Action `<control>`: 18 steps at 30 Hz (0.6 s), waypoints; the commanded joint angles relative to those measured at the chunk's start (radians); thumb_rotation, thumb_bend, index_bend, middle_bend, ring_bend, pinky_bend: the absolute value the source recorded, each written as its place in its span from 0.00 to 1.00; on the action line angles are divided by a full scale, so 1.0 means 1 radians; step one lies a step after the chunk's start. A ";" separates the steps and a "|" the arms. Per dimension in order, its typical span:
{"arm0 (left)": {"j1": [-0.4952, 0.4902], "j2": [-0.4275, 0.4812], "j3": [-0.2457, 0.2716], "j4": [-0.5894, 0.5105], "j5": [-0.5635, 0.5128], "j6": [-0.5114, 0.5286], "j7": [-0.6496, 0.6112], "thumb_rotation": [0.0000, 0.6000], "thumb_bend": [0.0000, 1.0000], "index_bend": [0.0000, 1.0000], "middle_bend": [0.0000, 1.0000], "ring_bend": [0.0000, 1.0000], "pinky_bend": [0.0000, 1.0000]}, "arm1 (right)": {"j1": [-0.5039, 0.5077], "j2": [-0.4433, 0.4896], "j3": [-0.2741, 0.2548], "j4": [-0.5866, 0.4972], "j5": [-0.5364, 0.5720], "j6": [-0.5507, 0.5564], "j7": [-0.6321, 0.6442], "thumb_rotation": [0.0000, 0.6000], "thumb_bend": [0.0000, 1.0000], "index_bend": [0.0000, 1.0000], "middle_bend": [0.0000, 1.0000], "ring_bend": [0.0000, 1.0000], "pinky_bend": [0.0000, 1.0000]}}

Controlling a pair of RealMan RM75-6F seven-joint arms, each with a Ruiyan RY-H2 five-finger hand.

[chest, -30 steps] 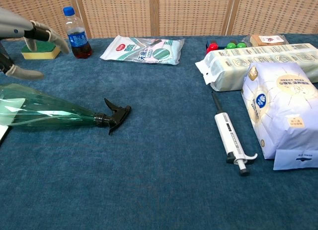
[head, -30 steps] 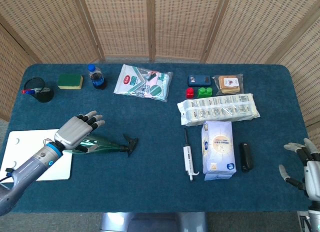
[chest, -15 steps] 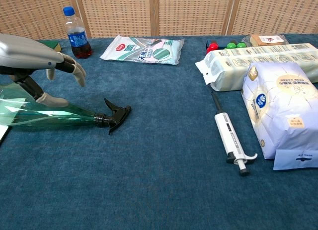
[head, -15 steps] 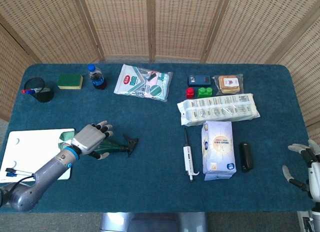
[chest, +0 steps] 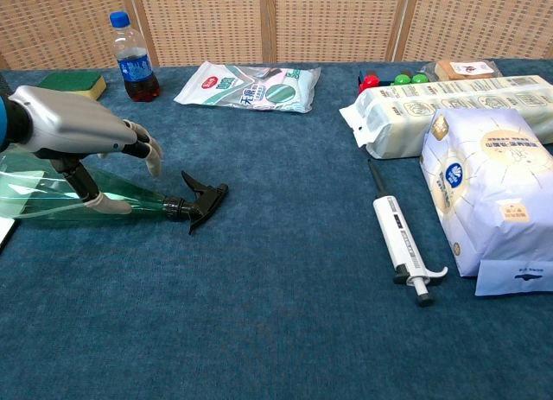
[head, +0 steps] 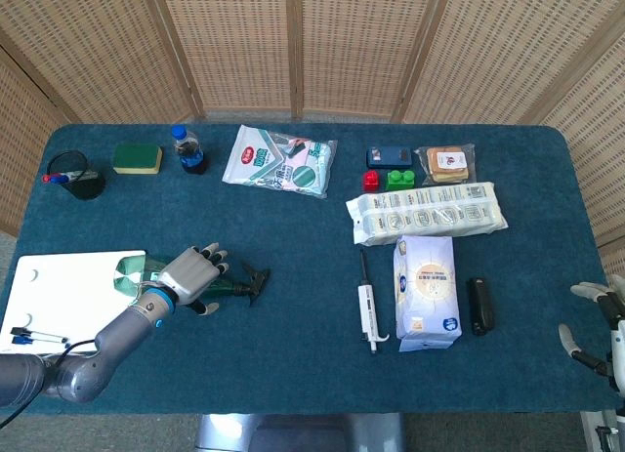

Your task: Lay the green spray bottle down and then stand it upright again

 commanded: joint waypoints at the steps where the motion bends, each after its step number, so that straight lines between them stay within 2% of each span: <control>1: -0.019 -0.022 0.015 0.016 -0.024 0.014 0.021 0.47 0.36 0.17 0.10 0.04 0.32 | -0.002 0.001 0.000 -0.001 -0.001 0.003 0.003 1.00 0.38 0.29 0.30 0.09 0.18; 18: -0.067 -0.068 0.067 0.066 -0.070 0.026 0.057 0.47 0.36 0.18 0.10 0.04 0.33 | -0.007 0.004 0.004 -0.004 0.003 0.004 0.020 1.00 0.38 0.29 0.30 0.08 0.18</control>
